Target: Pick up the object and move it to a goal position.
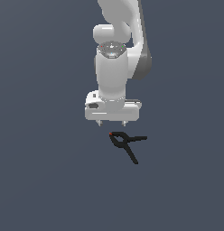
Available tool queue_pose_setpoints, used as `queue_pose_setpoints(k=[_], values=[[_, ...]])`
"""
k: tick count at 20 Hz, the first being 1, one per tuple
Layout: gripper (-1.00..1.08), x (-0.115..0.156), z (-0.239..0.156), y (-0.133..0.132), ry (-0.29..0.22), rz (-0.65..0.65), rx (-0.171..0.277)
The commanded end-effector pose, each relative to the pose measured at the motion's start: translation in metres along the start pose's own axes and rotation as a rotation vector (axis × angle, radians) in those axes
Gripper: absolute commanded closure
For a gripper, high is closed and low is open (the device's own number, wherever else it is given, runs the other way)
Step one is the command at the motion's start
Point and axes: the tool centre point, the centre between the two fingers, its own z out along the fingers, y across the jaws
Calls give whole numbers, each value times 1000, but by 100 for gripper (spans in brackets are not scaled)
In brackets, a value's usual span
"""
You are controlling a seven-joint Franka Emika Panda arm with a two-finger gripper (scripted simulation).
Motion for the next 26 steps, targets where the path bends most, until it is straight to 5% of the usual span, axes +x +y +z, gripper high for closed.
queue_pose_setpoints(k=[1,14,26], values=[[-20,0,0,0,0,0,0],[-20,-1,12,5,-10,-9,-4],[-20,33,63,-32,52,-221,-19]])
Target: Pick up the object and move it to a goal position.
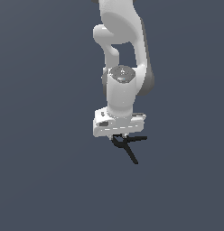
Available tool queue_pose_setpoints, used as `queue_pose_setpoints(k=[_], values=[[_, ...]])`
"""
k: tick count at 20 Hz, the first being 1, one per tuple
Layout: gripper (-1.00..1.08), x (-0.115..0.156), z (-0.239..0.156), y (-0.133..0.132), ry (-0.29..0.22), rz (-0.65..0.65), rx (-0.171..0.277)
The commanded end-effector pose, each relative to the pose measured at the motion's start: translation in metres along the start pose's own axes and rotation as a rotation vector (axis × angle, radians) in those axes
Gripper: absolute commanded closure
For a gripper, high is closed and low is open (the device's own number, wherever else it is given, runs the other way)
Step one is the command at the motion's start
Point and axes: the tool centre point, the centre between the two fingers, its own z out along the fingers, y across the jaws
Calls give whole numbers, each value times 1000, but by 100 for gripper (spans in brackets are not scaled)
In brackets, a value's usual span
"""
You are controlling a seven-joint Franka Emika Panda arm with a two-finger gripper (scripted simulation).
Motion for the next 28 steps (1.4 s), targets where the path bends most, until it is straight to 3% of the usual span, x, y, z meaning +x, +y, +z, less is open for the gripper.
queue_pose_setpoints(k=[1,14,28], values=[[-20,11,17,-11,19,-67,-3],[-20,47,95,-69,114,-354,-3],[-20,50,116,-77,126,-390,-1]])
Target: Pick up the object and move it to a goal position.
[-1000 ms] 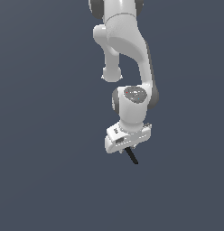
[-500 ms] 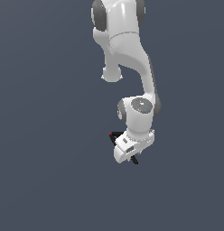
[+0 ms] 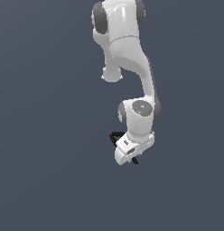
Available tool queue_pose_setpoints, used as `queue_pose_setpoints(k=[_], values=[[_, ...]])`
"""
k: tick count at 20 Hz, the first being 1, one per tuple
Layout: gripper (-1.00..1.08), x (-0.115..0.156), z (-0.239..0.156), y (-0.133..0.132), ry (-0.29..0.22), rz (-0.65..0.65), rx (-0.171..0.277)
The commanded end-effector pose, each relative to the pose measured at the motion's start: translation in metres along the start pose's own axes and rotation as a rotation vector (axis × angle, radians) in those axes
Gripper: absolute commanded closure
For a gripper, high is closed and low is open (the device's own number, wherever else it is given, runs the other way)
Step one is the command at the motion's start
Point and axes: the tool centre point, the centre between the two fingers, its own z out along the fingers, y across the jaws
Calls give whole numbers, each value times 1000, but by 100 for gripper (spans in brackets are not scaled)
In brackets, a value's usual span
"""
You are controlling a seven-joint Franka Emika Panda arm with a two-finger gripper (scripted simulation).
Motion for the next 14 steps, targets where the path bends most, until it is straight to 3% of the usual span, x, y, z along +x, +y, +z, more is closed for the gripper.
queue_pose_setpoints(k=[1,8,9,14], values=[[-20,0,8,0,0,-1,0],[-20,-1,22,-1,1,-4,0],[108,-1,22,-1,1,-4,0],[108,-1,22,-1,1,-4,0]])
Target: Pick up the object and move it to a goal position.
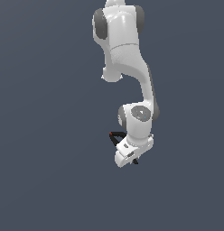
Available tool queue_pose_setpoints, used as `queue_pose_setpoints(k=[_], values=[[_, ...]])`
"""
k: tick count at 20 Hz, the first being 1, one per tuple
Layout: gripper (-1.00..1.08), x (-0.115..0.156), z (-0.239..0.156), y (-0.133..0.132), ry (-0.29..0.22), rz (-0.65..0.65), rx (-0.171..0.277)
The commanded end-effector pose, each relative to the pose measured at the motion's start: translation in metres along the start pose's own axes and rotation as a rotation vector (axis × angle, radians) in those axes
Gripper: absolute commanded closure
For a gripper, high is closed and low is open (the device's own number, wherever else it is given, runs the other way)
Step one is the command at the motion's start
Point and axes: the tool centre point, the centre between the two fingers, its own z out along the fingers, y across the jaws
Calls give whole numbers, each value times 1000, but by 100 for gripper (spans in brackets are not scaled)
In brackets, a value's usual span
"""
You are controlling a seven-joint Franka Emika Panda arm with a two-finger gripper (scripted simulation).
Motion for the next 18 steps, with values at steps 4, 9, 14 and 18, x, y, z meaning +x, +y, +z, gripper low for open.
queue_pose_setpoints(k=[4,9,14,18], values=[[108,1,0,0,1,-1,0],[108,-1,-4,1,0,0,0],[108,-5,-19,8,0,0,0],[108,-10,-40,16,0,-1,0]])
